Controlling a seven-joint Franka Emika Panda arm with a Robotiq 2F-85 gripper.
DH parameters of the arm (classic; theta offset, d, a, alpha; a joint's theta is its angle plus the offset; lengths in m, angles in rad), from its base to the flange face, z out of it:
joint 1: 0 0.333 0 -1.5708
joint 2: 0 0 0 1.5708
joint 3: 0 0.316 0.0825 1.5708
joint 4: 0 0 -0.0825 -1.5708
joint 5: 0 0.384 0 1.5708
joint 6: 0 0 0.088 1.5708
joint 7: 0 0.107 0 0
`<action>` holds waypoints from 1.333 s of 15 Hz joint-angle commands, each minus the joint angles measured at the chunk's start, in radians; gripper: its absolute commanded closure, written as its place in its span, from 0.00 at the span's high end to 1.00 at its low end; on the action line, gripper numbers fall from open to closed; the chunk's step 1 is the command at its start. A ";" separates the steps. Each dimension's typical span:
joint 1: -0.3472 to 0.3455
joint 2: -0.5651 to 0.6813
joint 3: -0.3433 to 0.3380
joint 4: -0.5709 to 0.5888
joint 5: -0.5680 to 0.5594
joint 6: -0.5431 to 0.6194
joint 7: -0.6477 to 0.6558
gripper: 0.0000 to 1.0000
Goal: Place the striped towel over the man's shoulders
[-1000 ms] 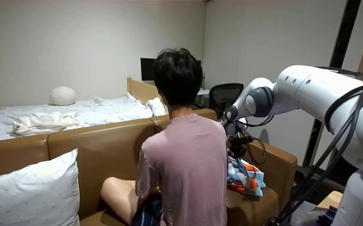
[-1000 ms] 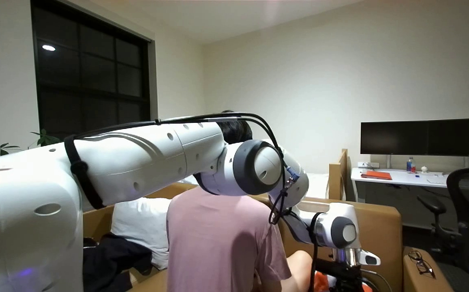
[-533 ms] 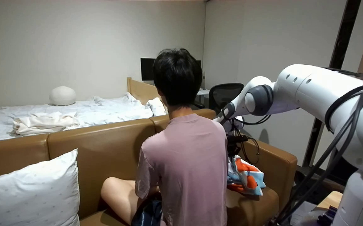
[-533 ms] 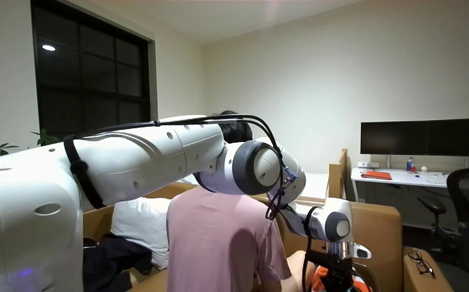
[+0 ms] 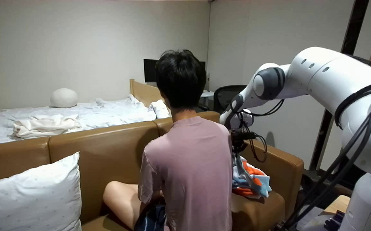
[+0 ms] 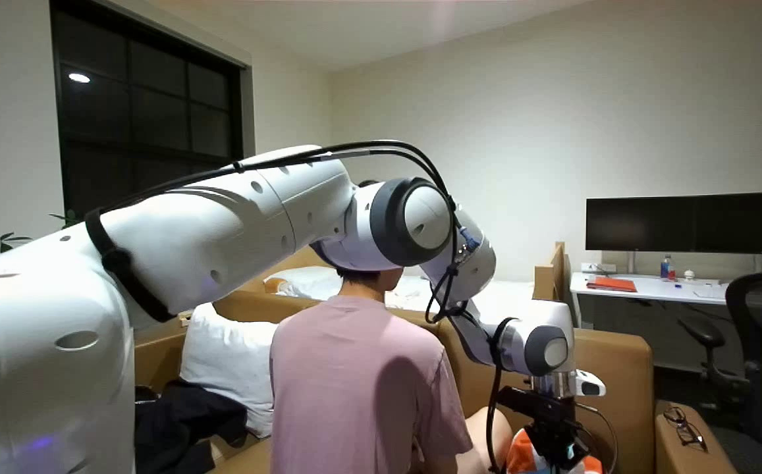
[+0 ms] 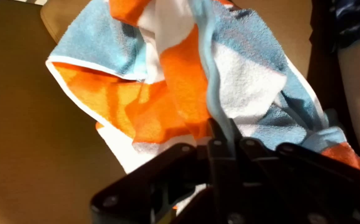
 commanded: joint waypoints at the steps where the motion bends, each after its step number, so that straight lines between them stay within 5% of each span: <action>1: 0.004 -0.180 -0.005 -0.240 0.011 0.069 0.002 0.01; 11: 0.064 -0.450 -0.018 -0.574 0.022 0.119 -0.005 0.01; 20: 0.078 -0.433 -0.026 -0.556 0.012 0.089 -0.008 0.05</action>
